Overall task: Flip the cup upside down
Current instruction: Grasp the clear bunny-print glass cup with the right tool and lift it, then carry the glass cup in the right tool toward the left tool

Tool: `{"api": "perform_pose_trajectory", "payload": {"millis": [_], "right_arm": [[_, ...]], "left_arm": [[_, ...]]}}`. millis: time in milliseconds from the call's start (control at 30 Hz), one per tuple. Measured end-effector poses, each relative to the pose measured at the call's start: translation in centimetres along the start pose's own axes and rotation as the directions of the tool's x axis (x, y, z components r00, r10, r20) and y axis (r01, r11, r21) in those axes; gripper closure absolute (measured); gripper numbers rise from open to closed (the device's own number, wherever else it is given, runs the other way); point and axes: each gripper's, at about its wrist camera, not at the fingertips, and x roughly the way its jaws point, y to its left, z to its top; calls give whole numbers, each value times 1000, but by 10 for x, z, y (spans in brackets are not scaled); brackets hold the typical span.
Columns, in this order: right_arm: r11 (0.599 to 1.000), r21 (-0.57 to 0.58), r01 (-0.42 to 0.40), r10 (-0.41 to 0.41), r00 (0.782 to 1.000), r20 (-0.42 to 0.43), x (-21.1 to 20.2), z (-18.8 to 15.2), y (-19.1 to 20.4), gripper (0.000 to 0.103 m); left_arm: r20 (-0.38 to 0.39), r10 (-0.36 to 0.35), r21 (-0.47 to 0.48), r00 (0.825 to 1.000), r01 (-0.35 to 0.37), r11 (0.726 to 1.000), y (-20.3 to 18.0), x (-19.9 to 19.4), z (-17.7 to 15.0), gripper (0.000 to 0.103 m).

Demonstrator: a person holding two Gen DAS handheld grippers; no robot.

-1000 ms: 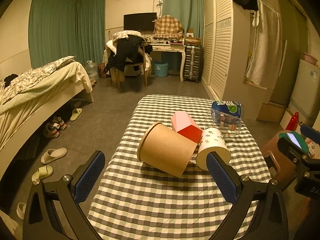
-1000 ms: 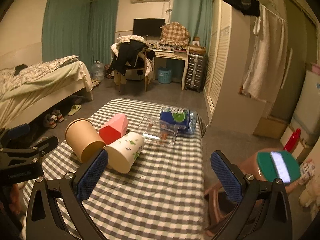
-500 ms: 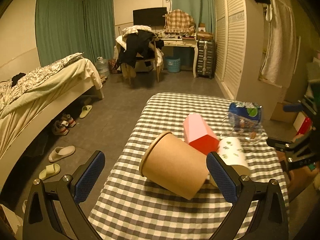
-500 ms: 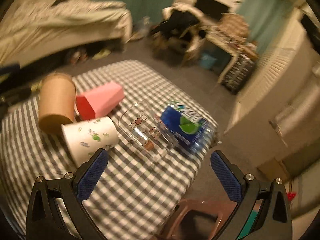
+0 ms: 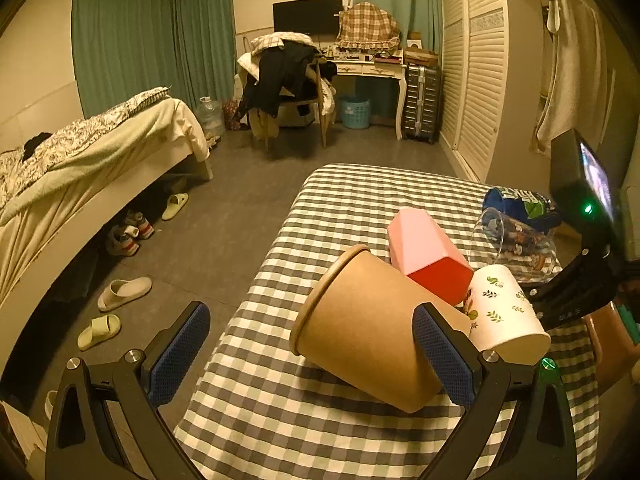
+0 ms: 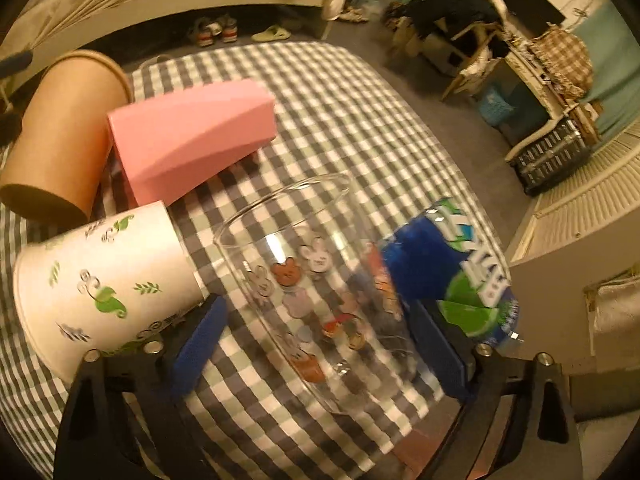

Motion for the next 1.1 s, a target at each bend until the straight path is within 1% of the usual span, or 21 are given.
{"api": "perform_pose_trajectory", "payload": {"millis": [67, 100, 200, 300, 367, 533, 567, 633, 667, 733, 767, 833, 867, 933, 1000, 1033, 1067, 1100], "right_arm": [[999, -29, 41, -42, 999, -11, 5, -1, 4, 20], [998, -34, 58, -59, 998, -13, 6, -3, 4, 31], [998, 3, 65, -65, 998, -13, 2, -7, 3, 34], [994, 3, 111, -111, 994, -3, -8, -5, 7, 36], [987, 35, 154, -155, 988, 3, -26, -10, 10, 36], [969, 127, 212, -214, 977, 3, -78, -25, 21, 37], [966, 145, 212, -215, 977, 2, -91, -29, 24, 37], [963, 193, 189, -192, 981, -6, -114, -34, 35, 37], [961, 214, 177, -180, 984, -5, -126, -39, 46, 37], [953, 270, 136, -141, 990, -3, -144, -45, 65, 37], [945, 311, 103, -111, 994, 5, -152, -50, 76, 37], [912, 408, 37, -50, 999, 20, -158, -59, 94, 37], [888, 460, 5, -20, 999, 28, -158, -64, 102, 37], [824, 565, -43, 39, 999, 19, -152, -73, 121, 37], [750, 652, -113, 108, 993, 48, -146, -82, 137, 37], [699, 699, -150, 146, 987, 66, -144, -86, 145, 37], [660, 732, -167, 160, 984, 80, -142, -87, 151, 37], [644, 747, -166, 163, 984, 77, -139, -86, 156, 37]], "left_arm": [[1, -2, 4, 1000, 2, 1000, 0, 0, 0, 0], [-1, -2, 5, 1000, 2, 1000, -1, 0, 0, 0], [-9, -9, 3, 1000, 9, 1000, 0, -2, 0, 0], [1, -22, -2, 1000, 22, 1000, 1, -11, 0, 0], [16, -33, -4, 999, 33, 999, 2, -20, -1, 0], [61, -76, -12, 995, 77, 997, 8, -49, -3, 0], [69, -81, -12, 994, 82, 997, 9, -54, -4, 0], [88, -93, -15, 992, 95, 995, 14, -64, -7, 0], [93, -98, -19, 991, 101, 995, 18, -68, -8, 0], [99, -119, -26, 988, 122, 992, 23, -73, -12, 0], [98, -130, -31, 987, 133, 991, 27, -75, -15, 0], [100, -137, -33, 985, 141, 989, 33, -77, -20, 0], [100, -133, -29, 986, 136, 990, 36, -77, -24, 0], [109, -122, -19, 987, 124, 992, 41, -77, -30, 0], [108, -116, -10, 987, 118, 993, 46, -76, -35, 0], [107, -119, -9, 987, 121, 993, 48, -74, -37, 0], [106, -123, -10, 987, 125, 992, 50, -73, -40, 0], [102, -133, -12, 986, 135, 991, 54, -71, -41, 0]]}}
